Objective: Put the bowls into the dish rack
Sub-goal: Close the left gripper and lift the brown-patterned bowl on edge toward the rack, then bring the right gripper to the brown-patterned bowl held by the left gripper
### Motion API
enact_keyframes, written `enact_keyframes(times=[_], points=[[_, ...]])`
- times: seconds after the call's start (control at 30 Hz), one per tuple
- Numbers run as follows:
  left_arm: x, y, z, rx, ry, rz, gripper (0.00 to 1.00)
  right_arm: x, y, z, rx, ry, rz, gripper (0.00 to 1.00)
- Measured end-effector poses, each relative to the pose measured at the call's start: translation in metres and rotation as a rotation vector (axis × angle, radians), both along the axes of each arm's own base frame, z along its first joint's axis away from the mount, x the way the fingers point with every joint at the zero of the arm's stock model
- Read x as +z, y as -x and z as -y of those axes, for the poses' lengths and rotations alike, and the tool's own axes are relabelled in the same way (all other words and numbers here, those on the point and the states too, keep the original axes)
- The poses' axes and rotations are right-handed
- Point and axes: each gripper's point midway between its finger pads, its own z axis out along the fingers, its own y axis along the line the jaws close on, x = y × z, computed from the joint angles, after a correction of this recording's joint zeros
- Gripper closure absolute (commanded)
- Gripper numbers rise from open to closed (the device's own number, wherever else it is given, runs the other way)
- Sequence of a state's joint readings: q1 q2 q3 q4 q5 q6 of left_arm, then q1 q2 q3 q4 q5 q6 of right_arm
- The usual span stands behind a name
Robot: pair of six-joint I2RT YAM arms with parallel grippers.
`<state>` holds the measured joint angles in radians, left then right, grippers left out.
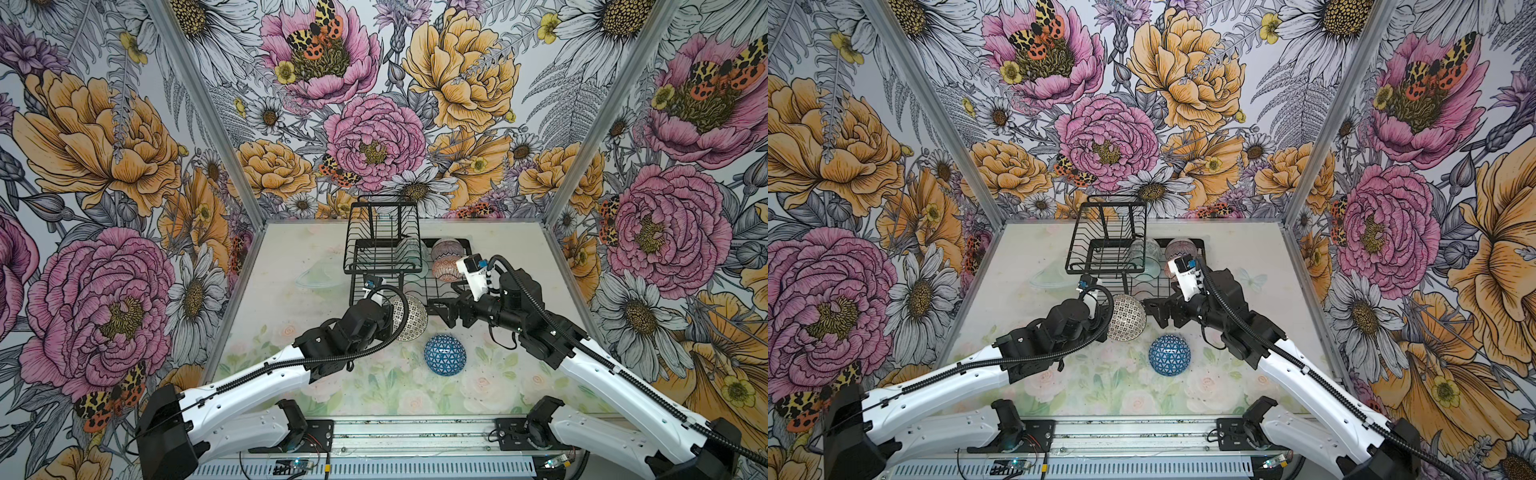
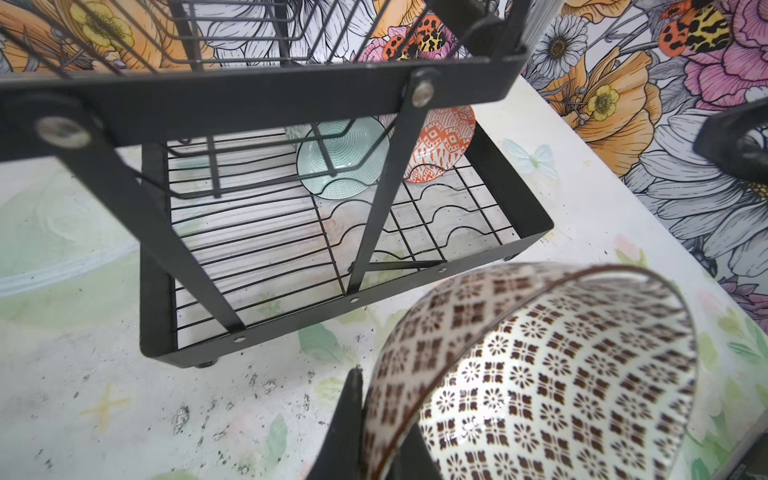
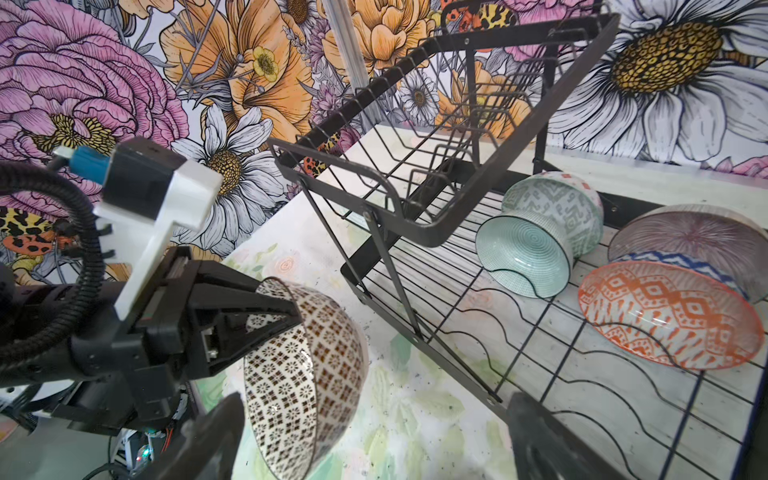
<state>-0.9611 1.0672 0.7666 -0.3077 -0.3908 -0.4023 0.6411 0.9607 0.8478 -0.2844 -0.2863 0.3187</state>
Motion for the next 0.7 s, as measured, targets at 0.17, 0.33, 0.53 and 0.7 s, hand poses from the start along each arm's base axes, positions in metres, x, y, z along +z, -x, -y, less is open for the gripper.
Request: enact_keyframes(times=[0.17,0.33,0.53,0.7], points=[[-0.006,-0.001,0.013,-0.024,-0.02,0.002,1.0,-0.006,0.002,-0.012,0.016,-0.002,-0.026,0.02],[0.009,-0.005,0.022,-0.033,0.009,0.034,1.0,-0.027,-0.005,-0.022,-0.001,0.035,-0.073,0.04],[0.021,-0.007,0.027,-0.04,0.039,0.066,1.0,-0.042,-0.011,-0.025,-0.034,0.064,-0.105,0.07],[0.025,-0.008,0.029,-0.04,0.049,0.078,1.0,-0.046,-0.014,-0.025,-0.054,0.068,-0.117,0.14]])
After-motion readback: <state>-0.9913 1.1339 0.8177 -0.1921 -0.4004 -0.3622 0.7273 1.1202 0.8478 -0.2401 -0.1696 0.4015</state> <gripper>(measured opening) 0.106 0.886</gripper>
